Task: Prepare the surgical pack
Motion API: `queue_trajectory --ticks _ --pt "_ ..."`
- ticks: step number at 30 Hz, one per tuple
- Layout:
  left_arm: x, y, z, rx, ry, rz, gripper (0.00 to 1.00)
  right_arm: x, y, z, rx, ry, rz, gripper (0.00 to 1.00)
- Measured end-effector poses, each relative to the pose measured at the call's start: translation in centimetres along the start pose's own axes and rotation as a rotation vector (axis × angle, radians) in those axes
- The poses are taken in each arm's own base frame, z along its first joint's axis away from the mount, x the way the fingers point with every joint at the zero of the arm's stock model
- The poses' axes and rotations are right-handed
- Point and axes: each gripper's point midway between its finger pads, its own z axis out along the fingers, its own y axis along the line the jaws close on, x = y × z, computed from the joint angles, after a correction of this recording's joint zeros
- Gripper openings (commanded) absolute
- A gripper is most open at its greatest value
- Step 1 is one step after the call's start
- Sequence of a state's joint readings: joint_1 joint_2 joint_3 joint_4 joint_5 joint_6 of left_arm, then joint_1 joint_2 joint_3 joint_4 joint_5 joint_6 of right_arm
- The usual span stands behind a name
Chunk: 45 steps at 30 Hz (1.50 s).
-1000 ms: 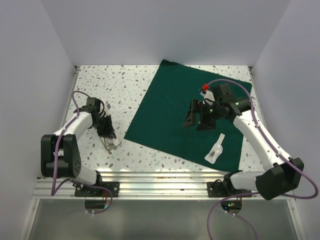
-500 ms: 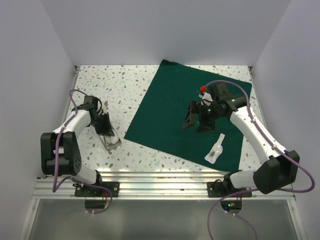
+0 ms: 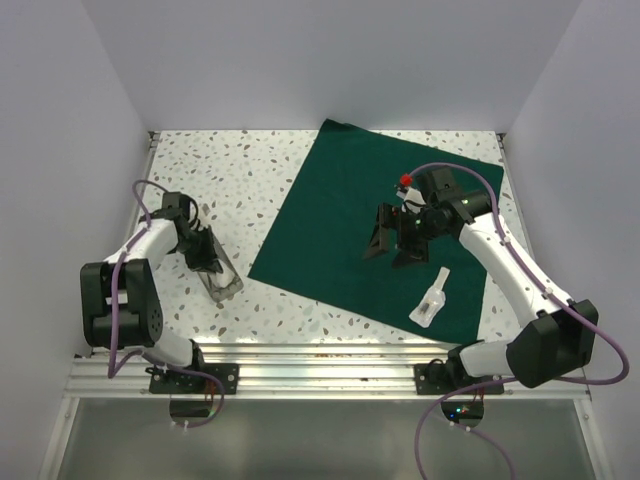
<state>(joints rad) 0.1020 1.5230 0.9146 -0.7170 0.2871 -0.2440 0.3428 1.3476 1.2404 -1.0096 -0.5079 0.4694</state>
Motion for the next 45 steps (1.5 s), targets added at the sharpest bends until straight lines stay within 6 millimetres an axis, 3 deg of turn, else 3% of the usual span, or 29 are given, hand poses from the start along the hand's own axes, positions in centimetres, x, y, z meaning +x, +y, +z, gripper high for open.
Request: queue_trajectory --ticks 2,5,7,11,15,19,22,25,29,32,37,40,45 --pt "0.1 0.4 0.4 -0.015 0.014 -0.006 0.02 0.0 0.0 0.0 0.0 0.0 0.001 0.89" --pt "0.4 0.9 0.9 -0.03 0.035 -0.013 0.16 0.0 0.0 0.0 0.001 0.001 0.001 0.89" --pt "0.4 1.0 1.0 -0.037 0.037 -0.012 0.34 0.0 -0.1 0.1 0.004 0.0 0.003 0.89" --pt "-0.1 0.9 0.4 -0.046 0.016 -0.018 0.42 -0.3 -0.5 0.1 0.028 -0.011 0.012 0.89" --pt "-1.4 0.6 -1.4 -0.063 -0.063 -0.022 0.49 -0.7 -1.5 0.6 0.074 -0.018 0.037 0.89" --pt "-2.6 0.1 -4.0 -0.077 -0.163 -0.042 0.49 -1.2 -3.1 1.6 0.138 -0.002 0.073 0.88" --pt "-2.8 -0.3 -5.4 -0.075 -0.21 -0.059 0.42 -1.6 -4.7 1.7 0.196 -0.006 0.114 0.85" --pt "-2.7 -0.9 -6.1 -0.045 -0.237 -0.076 0.28 -2.1 -7.4 1.0 0.265 -0.035 0.187 0.79" --pt "-1.1 -1.0 -4.8 -0.009 -0.201 -0.094 0.24 -1.8 -12.6 0.0 0.391 -0.058 0.317 0.71" --pt "0.9 -0.3 -2.8 -0.017 -0.117 -0.115 0.24 -0.2 -14.8 0.3 0.447 -0.025 0.372 0.69" --pt "1.8 0.5 -0.5 -0.037 -0.025 -0.133 0.3 2.6 -17.0 1.2 0.527 0.037 0.415 0.81" --pt "1.1 0.3 -0.7 -0.037 -0.024 -0.128 0.34 3.1 -18.1 1.0 0.575 0.039 0.43 0.83" --pt "-2.2 -1.1 -2.6 0.0 -0.124 -0.09 0.36 3.2 -20.1 0.5 0.626 0.018 0.454 0.74"
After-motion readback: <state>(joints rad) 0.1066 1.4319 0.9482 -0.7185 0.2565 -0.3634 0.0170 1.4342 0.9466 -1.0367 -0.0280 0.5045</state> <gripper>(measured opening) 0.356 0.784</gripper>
